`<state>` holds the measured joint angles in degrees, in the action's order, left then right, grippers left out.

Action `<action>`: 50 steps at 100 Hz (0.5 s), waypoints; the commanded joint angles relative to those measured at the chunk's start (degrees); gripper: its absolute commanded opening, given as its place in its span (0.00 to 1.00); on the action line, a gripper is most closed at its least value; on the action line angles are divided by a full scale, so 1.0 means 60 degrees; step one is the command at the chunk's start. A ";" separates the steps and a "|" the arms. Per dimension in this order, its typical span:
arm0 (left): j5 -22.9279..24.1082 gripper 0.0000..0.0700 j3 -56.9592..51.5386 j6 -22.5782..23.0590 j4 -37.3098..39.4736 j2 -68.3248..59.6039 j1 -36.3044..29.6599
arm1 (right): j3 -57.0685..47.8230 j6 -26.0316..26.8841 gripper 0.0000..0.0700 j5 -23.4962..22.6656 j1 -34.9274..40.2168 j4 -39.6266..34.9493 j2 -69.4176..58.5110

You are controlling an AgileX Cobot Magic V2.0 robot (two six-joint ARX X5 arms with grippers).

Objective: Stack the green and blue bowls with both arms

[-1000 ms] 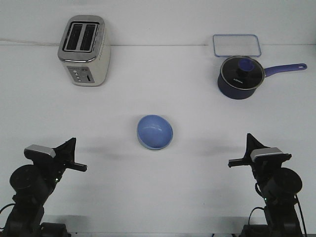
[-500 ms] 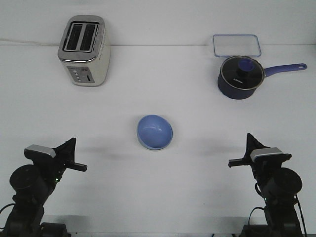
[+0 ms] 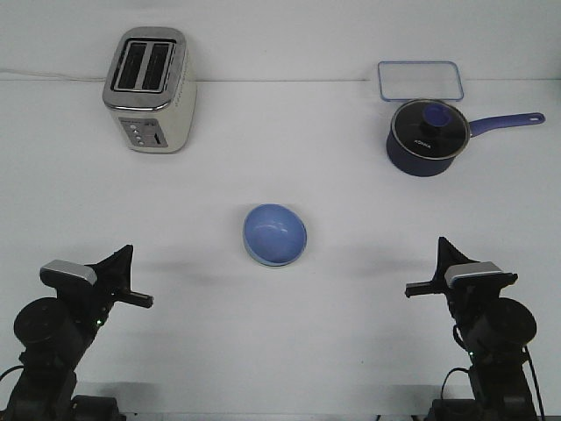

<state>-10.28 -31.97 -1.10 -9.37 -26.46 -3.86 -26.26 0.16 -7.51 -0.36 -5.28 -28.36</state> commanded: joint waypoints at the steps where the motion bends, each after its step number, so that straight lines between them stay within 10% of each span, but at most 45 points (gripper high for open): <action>1: 0.0040 0.01 -0.0087 0.0138 0.0270 0.0109 0.0033 | -0.0029 -0.0004 0.00 0.0007 0.0004 0.0098 -0.0029; 50: 0.0040 0.01 0.2783 0.0401 0.1993 0.3060 0.0229 | -0.0029 -0.0004 0.00 0.0007 0.0004 0.0098 -0.0029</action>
<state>-10.26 -17.32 0.60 0.51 -9.98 -2.63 -26.26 0.19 -7.51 -0.38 -5.28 -28.36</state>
